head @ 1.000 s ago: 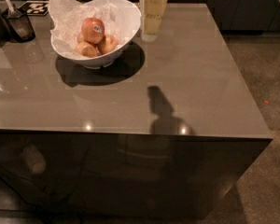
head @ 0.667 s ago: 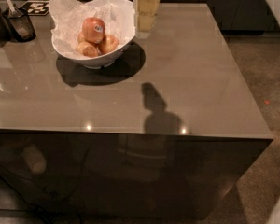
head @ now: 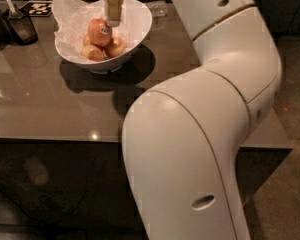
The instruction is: Pick apple from white bowl
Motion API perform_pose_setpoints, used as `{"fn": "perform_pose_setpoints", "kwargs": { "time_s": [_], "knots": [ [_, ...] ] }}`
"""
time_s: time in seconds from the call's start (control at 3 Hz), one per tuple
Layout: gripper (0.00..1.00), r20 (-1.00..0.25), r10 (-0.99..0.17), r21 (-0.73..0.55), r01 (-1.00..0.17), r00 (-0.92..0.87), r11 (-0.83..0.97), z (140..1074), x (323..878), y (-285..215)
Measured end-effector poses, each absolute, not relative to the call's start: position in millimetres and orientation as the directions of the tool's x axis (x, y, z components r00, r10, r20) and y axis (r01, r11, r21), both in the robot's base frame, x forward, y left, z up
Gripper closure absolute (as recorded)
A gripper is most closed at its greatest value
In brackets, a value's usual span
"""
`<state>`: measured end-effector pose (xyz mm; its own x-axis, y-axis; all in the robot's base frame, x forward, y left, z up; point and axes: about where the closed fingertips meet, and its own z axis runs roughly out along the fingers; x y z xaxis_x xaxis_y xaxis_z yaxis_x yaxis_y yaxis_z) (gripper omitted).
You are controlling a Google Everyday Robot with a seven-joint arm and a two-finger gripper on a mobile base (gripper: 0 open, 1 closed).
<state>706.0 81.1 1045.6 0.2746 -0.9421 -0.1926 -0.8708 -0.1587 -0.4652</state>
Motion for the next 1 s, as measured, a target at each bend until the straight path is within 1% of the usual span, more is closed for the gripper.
{"fn": "perform_pose_setpoints", "kwargs": {
  "time_s": [0.33, 1.0],
  "knots": [
    [0.00, -0.209, -0.938, -0.503, -0.853, 0.278, -0.140, 1052, 717, 86],
    [0.00, -0.253, -0.932, -0.475, -0.873, 0.258, -0.112, 1019, 746, 93]
  ]
}}
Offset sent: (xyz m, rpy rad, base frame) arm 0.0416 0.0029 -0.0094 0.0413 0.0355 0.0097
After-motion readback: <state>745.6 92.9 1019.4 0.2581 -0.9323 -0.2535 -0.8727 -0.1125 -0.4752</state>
